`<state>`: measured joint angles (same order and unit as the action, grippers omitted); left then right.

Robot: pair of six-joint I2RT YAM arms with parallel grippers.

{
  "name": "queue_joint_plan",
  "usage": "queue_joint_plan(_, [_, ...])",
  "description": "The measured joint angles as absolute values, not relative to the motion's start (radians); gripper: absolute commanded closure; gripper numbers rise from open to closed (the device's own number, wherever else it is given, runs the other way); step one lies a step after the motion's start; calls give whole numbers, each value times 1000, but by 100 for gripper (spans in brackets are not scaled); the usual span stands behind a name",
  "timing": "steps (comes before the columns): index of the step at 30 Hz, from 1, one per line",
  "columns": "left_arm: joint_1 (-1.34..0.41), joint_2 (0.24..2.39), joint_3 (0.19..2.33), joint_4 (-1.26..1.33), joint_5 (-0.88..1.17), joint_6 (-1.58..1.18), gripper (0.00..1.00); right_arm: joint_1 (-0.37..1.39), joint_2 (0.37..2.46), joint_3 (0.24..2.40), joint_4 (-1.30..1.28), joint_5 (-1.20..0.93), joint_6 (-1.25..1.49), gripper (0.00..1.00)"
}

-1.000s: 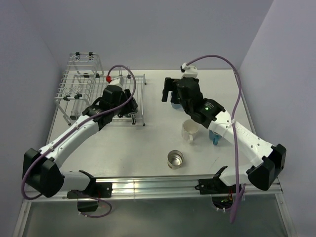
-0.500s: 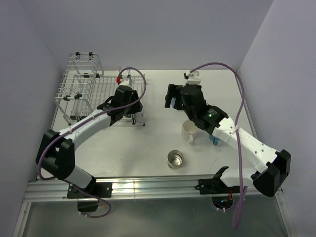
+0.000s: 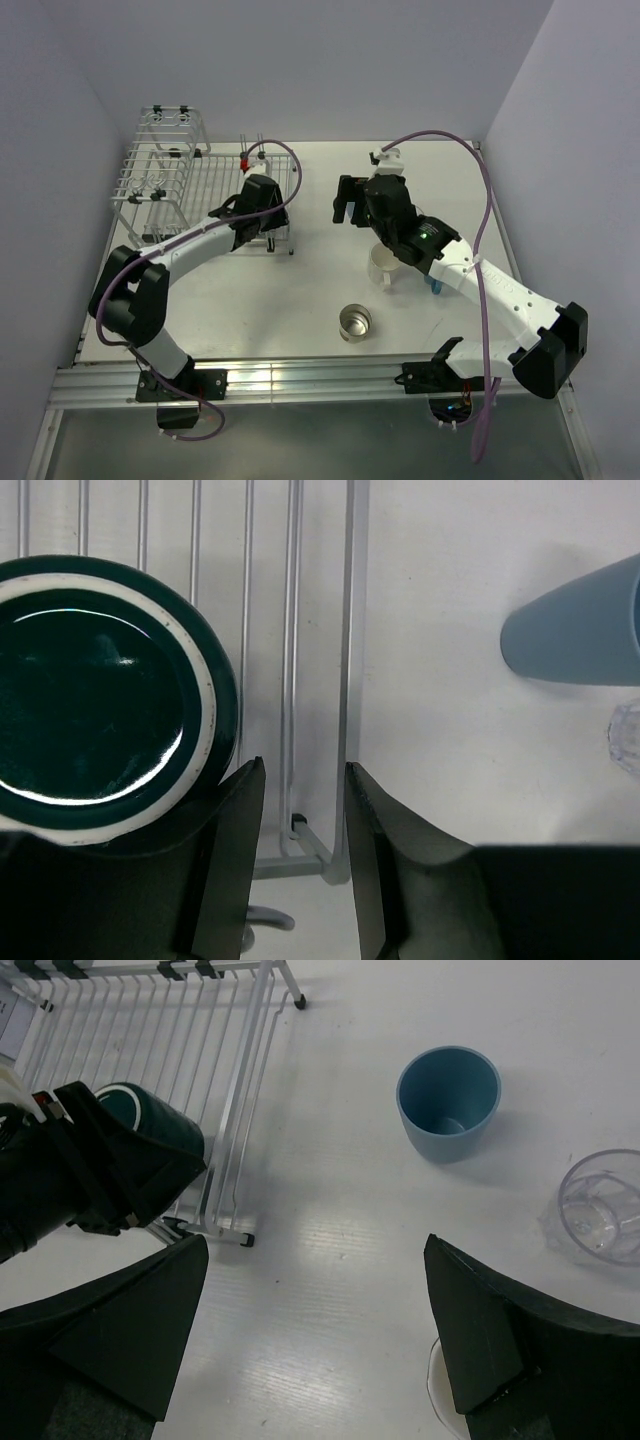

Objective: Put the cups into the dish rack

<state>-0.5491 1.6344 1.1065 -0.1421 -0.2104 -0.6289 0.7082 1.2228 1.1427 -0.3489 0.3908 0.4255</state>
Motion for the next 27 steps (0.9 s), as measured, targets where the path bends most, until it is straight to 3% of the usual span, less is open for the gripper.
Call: queue_joint_plan(27, [-431,1764,1159,-170,-451,-649,54,708,1221,1137,-344,372,416,4])
